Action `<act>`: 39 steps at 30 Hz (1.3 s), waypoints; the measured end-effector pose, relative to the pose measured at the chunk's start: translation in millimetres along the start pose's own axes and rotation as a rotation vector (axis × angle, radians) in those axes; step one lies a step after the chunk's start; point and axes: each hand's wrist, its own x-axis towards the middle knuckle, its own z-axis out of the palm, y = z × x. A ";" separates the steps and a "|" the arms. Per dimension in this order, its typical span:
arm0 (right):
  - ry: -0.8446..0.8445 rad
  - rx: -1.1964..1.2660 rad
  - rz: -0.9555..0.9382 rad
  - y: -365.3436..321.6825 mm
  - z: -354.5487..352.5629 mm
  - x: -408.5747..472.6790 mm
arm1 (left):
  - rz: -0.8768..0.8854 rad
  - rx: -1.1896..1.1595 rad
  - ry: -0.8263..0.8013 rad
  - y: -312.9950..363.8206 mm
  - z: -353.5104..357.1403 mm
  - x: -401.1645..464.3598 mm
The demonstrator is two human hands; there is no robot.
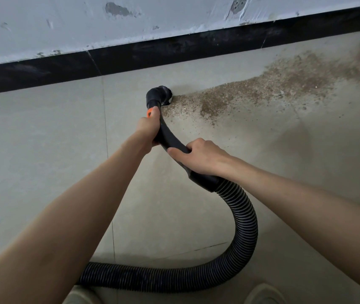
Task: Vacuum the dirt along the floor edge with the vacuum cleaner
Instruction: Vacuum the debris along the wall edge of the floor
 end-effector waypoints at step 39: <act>0.094 0.170 0.017 38.5 -37.7 -10.3 | 0.090 0.181 0.003 26.5 64.5 -5.9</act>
